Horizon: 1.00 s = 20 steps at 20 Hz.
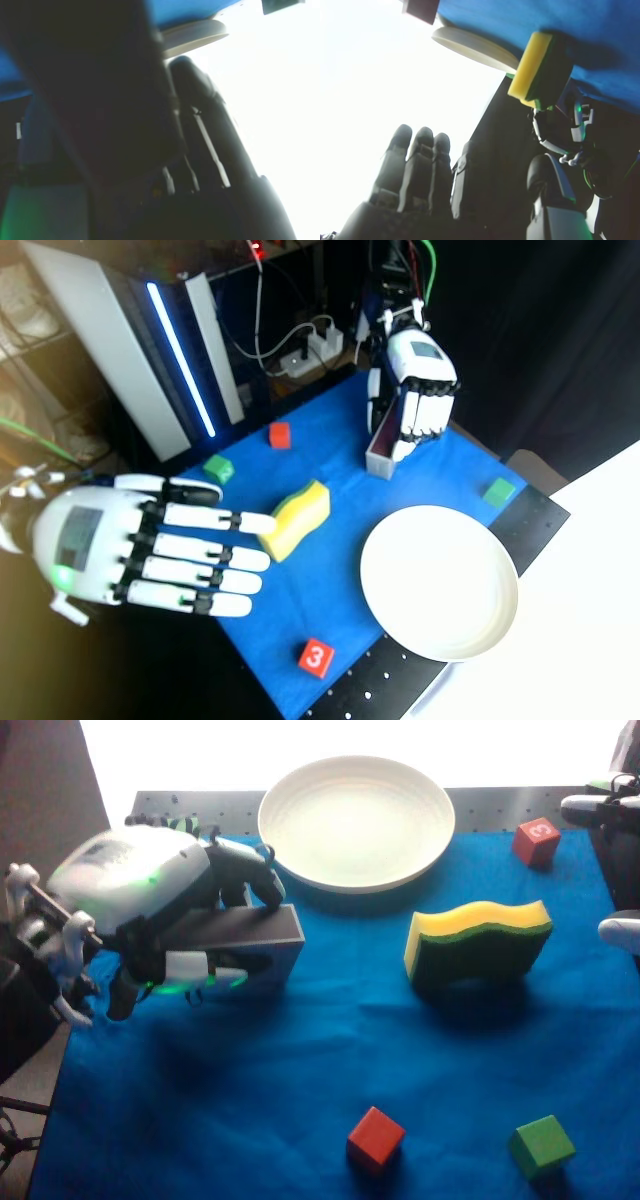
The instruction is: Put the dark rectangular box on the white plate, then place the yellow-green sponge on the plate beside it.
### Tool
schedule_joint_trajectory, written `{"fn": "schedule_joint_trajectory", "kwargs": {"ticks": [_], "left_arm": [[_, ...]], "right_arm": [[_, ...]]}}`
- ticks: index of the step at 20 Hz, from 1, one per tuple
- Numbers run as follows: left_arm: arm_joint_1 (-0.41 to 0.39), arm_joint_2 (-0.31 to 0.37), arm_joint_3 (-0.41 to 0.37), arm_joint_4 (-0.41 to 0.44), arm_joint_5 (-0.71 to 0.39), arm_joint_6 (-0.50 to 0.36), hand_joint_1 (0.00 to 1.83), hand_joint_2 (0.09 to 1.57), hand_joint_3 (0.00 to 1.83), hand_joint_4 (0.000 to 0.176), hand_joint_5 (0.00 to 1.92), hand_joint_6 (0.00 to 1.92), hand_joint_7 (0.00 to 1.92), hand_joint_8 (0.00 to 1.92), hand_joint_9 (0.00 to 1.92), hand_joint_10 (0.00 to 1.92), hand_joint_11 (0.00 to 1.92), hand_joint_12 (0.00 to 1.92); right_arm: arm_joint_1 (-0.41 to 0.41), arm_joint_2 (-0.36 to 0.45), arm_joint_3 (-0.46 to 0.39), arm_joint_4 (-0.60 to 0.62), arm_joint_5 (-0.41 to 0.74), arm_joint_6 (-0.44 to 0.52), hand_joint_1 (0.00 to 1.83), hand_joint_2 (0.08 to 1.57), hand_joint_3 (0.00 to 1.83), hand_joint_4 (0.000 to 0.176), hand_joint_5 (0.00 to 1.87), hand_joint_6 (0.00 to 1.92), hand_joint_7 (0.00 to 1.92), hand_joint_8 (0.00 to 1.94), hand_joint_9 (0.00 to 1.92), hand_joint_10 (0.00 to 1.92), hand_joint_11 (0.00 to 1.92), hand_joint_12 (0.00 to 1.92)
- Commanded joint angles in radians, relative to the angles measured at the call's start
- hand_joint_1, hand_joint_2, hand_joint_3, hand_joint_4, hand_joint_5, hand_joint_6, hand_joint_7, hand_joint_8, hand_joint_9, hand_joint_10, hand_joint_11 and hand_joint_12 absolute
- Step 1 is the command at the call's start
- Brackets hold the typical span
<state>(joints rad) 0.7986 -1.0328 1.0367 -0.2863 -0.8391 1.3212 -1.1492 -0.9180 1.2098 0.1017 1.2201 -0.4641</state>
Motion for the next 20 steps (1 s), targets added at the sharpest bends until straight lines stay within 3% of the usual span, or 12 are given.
{"fn": "schedule_joint_trajectory", "kwargs": {"ticks": [1,3,5,6,7,8,10,11,15,18,19,20], "left_arm": [[-0.032,0.01,0.004,0.041,-0.112,0.002,1.38,1.1,0.01,0.0,0.87,1.04,0.98,0.94,1.01,1.19,1.04,1.46],[-0.077,0.012,0.016,0.069,-0.102,0.002,1.39,1.11,0.0,0.0,0.89,0.99,0.99,0.96,0.96,1.24,0.87,1.45],[-0.131,0.005,0.042,0.085,-0.083,0.002,1.39,1.1,0.0,0.0,0.89,0.98,1.0,0.96,0.97,1.2,0.87,1.43],[-0.161,-0.006,0.062,0.087,-0.066,0.003,1.39,1.09,0.0,0.0,0.91,1.01,1.07,0.95,0.94,1.08,0.17,1.24],[-0.204,-0.027,0.095,0.093,-0.035,0.003,1.27,1.08,0.0,0.0,0.95,1.01,1.13,0.8,0.83,0.74,0.03,0.68],[-0.227,-0.043,0.117,0.095,-0.011,0.004,1.36,1.08,0.0,0.0,0.94,1.15,1.16,0.74,0.91,0.88,0.35,1.19],[-0.285,-0.09,0.181,0.096,0.054,0.005,1.38,1.09,0.0,0.0,0.9,1.1,1.09,0.84,0.98,1.02,0.72,1.28],[-0.316,-0.13,0.234,0.096,0.109,0.005,1.38,1.08,0.0,0.0,0.91,1.08,1.08,0.87,0.99,1.01,0.74,1.18],[-0.374,-0.256,0.391,0.068,0.244,0.005,1.38,1.08,0.0,0.0,0.89,1.13,1.07,0.84,1.03,0.94,0.73,1.06],[-0.4,-0.335,0.488,0.064,0.324,0.005,1.38,1.09,0.0,0.0,0.92,1.08,1.05,0.86,1.0,1.0,0.8,1.12],[-0.407,-0.364,0.523,0.064,0.352,0.005,1.38,1.09,0.0,0.0,0.92,1.05,1.04,0.9,0.99,1.04,0.8,1.15],[-0.411,-0.377,0.539,0.064,0.365,0.006,1.26,1.12,0.0,0.0,0.89,1.04,1.03,1.01,0.9,0.98,0.79,1.35]], "right_arm": [[0.013,0.005,0.003,0.024,0.119,0.009,0.72,1.09,0.0,0.114,0.39,0.0,0.26,0.0,0.24,0.0,0.0,0.65],[0.013,0.005,0.003,0.024,0.119,0.009,0.72,1.1,0.0,0.127,0.39,0.0,0.25,0.0,0.2,0.0,0.0,0.58],[0.013,0.004,0.004,0.024,0.119,0.009,0.66,1.1,0.0,0.146,0.38,0.0,0.25,0.0,0.19,0.01,0.0,0.4],[0.013,0.003,0.004,0.024,0.119,0.009,0.69,1.1,0.0,0.134,0.38,0.01,0.26,0.01,0.2,0.01,0.0,0.38],[0.013,0.003,0.004,0.024,0.119,0.009,0.7,1.1,0.0,0.125,0.39,0.0,0.27,0.0,0.22,0.01,0.0,0.43],[0.013,0.002,0.004,0.024,0.119,0.009,0.7,1.1,0.0,0.121,0.4,0.0,0.27,0.0,0.22,0.0,0.0,0.47],[0.013,-0.001,0.006,0.024,0.119,0.009,0.74,1.09,0.0,0.116,0.42,0.0,0.28,0.0,0.23,0.0,0.0,0.63],[0.013,-0.003,0.008,0.024,0.119,0.009,0.74,1.1,0.0,0.124,0.4,0.0,0.27,0.0,0.22,0.0,0.0,0.62],[0.013,-0.015,0.017,0.024,0.119,0.009,0.71,1.11,0.0,0.108,0.39,0.0,0.25,0.0,0.2,0.0,0.0,0.65],[0.013,-0.023,0.025,0.024,0.119,0.009,0.72,1.1,0.0,0.085,0.4,0.0,0.28,0.0,0.24,0.0,0.01,0.73],[0.014,-0.026,0.028,0.024,0.119,0.009,0.72,1.1,0.0,0.086,0.4,0.0,0.28,0.0,0.24,0.0,0.0,0.74],[0.014,-0.028,0.029,0.023,0.119,0.009,0.71,1.1,0.0,0.097,0.39,0.0,0.27,0.0,0.22,0.0,0.0,0.68]]}}
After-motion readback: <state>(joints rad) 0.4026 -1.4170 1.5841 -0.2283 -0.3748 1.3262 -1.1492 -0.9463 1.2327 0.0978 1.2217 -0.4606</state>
